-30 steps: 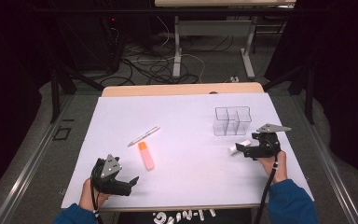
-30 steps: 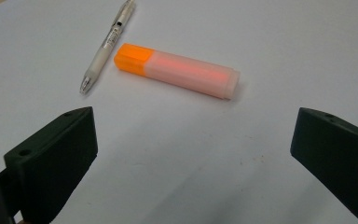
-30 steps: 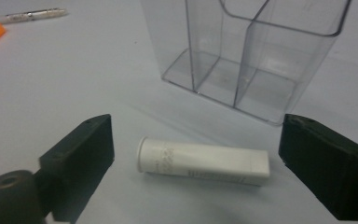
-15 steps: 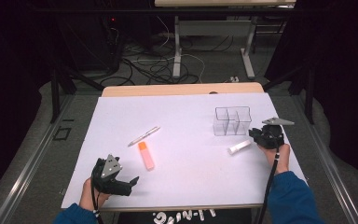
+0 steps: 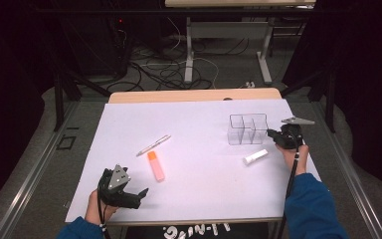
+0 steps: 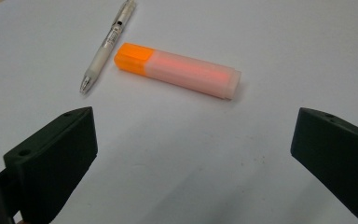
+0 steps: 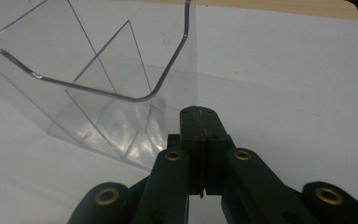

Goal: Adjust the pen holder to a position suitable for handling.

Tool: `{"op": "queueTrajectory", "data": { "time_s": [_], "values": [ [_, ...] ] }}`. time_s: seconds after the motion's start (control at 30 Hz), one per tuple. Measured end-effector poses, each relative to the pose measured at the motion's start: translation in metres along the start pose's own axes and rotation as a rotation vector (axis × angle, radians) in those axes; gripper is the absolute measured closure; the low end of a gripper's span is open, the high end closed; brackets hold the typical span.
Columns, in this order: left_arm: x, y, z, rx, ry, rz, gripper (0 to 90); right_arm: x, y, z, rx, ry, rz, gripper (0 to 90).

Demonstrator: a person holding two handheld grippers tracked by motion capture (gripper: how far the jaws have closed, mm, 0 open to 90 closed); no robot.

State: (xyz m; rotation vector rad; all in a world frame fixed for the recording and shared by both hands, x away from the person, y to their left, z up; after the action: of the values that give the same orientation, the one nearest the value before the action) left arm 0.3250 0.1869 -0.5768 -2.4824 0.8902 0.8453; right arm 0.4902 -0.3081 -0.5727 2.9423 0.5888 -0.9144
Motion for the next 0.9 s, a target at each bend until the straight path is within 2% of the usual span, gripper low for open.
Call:
{"op": "queueTrajectory", "data": {
  "time_s": [0.17, 0.37, 0.53, 0.77, 0.9],
  "values": [
    [0.000, 0.000, 0.000, 0.002, -0.001, 0.002, 0.2, 0.008, 0.001, -0.005, -0.018, 0.001, -0.013, 90.0],
    [0.001, 0.001, 0.000, -0.005, -0.003, 0.006, 0.2, 0.010, 0.001, -0.006, 0.000, 0.004, -0.036, 90.0],
    [0.000, 0.000, 0.000, 0.005, -0.002, -0.002, 0.2, 0.012, -0.006, -0.007, -0.014, -0.003, -0.051, 90.0],
    [0.001, 0.001, 0.000, -0.006, 0.006, 0.000, 0.2, 0.014, -0.012, -0.008, -0.017, -0.004, -0.065, 90.0],
    [0.001, 0.001, 0.000, -0.005, 0.006, 0.000, 0.2, 0.016, -0.018, -0.009, -0.035, -0.003, -0.073, 90.0]
  ]
}}
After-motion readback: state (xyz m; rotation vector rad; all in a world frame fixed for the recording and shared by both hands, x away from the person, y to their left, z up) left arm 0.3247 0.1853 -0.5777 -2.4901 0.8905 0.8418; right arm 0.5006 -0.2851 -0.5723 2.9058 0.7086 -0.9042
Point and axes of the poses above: each handheld gripper's, and its own axes: x roughly forward along the jaws, z roughly out of its underside, y roughly to its right, the point moved 7 cm from there along x, roughly forward along the jaws, and after that the axes turned 1 degree about -z, right-handed, at the moved point
